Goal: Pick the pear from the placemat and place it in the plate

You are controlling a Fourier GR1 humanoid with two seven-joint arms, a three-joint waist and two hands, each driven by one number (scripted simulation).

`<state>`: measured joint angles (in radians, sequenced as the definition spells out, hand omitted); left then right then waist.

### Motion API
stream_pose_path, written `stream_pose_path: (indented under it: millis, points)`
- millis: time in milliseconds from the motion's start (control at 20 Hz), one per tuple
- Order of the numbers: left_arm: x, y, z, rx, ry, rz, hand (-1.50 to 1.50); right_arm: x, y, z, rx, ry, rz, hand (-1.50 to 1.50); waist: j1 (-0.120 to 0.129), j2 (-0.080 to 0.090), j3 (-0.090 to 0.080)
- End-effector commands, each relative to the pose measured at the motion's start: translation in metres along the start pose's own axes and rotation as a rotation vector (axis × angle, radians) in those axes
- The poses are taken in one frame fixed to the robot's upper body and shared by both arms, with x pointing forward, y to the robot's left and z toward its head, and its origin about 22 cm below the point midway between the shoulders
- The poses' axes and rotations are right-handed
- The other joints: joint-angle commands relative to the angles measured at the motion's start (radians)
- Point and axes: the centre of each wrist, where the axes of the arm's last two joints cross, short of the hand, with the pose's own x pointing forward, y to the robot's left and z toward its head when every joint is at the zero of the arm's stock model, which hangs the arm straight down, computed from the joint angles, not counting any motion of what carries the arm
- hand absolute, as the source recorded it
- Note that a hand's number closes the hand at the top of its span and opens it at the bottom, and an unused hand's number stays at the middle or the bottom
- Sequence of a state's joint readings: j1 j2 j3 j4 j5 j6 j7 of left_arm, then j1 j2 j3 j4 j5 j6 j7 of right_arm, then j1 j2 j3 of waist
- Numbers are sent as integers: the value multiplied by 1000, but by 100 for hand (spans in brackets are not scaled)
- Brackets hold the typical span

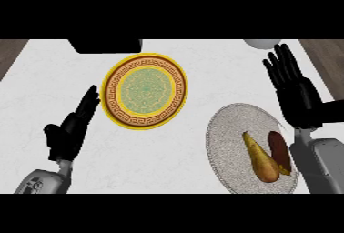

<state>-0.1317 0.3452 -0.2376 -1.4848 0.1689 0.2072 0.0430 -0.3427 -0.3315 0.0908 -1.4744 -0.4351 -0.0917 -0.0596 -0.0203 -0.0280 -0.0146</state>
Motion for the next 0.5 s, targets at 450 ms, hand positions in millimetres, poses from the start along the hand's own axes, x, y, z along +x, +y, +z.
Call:
stream_pose_path:
  millis: [450]
  points:
    - [56,34,-15,16,-208,-46,0,-16,71,45,480,-97,660,150,16,11,11]
